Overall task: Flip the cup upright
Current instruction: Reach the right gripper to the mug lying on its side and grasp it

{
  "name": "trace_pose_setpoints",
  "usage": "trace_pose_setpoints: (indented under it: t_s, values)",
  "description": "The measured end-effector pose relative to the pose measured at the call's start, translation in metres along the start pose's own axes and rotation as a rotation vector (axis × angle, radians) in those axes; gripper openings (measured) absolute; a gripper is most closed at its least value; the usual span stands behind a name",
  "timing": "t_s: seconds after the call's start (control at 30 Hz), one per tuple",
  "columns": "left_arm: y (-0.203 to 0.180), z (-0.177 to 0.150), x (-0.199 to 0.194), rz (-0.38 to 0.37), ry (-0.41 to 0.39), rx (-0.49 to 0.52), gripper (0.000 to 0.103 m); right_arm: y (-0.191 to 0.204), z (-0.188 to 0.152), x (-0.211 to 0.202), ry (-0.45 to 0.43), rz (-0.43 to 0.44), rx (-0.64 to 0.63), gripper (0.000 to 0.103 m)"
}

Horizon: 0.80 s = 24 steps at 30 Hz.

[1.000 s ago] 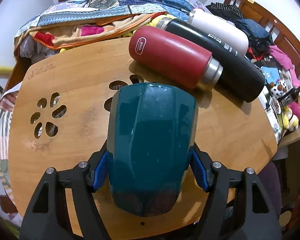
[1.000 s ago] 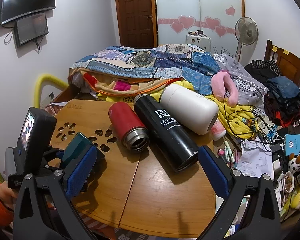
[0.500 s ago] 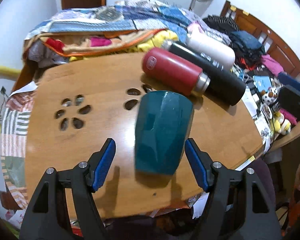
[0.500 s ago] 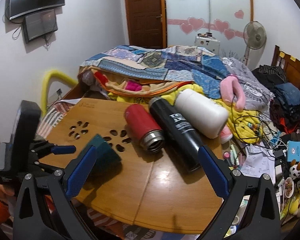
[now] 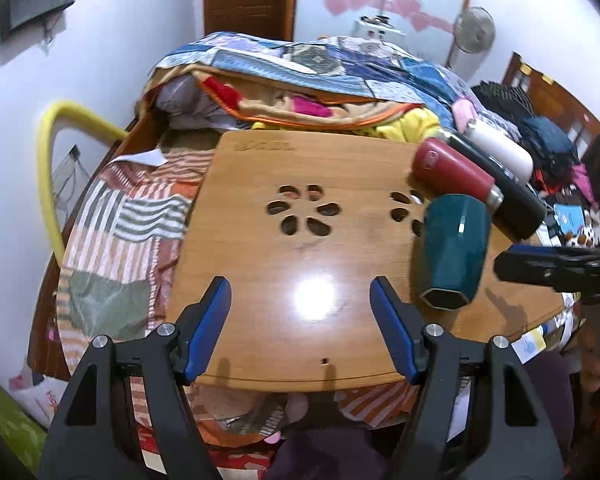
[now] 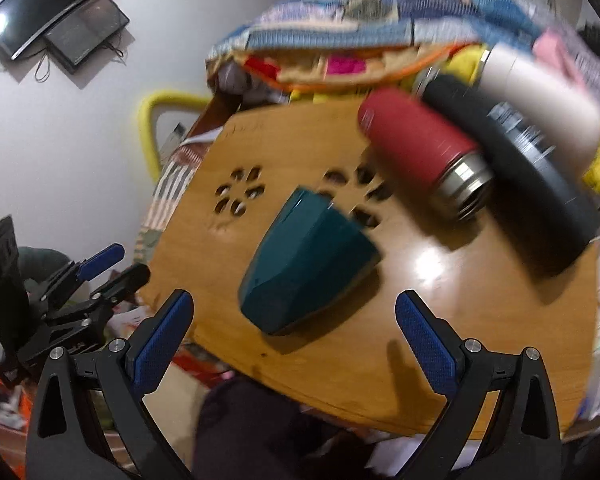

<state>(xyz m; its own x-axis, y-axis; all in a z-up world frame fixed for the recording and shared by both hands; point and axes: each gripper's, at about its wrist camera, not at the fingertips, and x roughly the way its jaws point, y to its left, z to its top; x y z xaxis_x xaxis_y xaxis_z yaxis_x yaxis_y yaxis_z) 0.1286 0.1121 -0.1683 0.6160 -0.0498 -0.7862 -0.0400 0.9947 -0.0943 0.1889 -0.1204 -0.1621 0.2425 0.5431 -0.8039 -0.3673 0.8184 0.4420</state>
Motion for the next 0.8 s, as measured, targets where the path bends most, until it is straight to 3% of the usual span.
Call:
trace_pose_setpoints:
  t_s: [0.17,0.33,0.47,0.57,0.8]
  values:
    - [0.011,-0.005,-0.002,0.004,-0.015,-0.021,0.071,0.004,0.010,0.022,0.060,0.011,0.025,0.098]
    - [0.013,-0.004,0.000,0.002,-0.029,-0.030,0.071,0.009,0.023,0.032,0.082,-0.053,-0.022,0.098]
    - [0.013,-0.004,0.002,0.012,-0.035,-0.026,0.071,0.011,0.031,0.044,0.116,-0.112,-0.076,0.092]
    - [0.013,-0.004,0.004,0.008,-0.034,-0.027,0.071,0.009,0.036,0.053,0.146,-0.143,-0.105,0.080]
    - [0.011,-0.002,0.006,0.012,-0.036,-0.022,0.071,0.011,0.039,0.055,0.136,-0.144,-0.141,0.077]
